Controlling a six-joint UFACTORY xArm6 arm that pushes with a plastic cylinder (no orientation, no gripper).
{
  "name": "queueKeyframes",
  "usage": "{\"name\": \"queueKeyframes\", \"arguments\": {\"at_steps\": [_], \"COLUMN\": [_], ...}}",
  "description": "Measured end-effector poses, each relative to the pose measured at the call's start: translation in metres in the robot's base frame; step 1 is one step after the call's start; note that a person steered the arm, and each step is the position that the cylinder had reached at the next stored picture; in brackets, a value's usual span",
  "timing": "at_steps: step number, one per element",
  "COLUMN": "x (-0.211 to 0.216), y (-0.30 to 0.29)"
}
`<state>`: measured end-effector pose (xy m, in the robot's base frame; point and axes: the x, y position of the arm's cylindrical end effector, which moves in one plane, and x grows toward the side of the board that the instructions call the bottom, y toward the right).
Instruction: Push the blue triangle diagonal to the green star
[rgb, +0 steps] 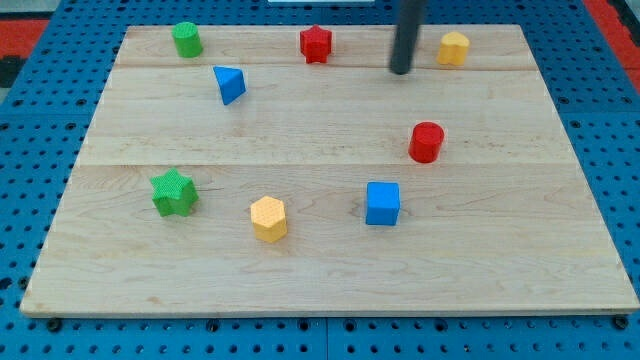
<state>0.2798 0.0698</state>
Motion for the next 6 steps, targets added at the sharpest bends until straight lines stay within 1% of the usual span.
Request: {"name": "queueKeyframes", "arguments": {"at_steps": [1,3,4,5,6], "x": [0.036,-0.007,0.031,0.047,0.057], "y": [-0.075,-0.180,-0.219,-0.159,-0.151]}}
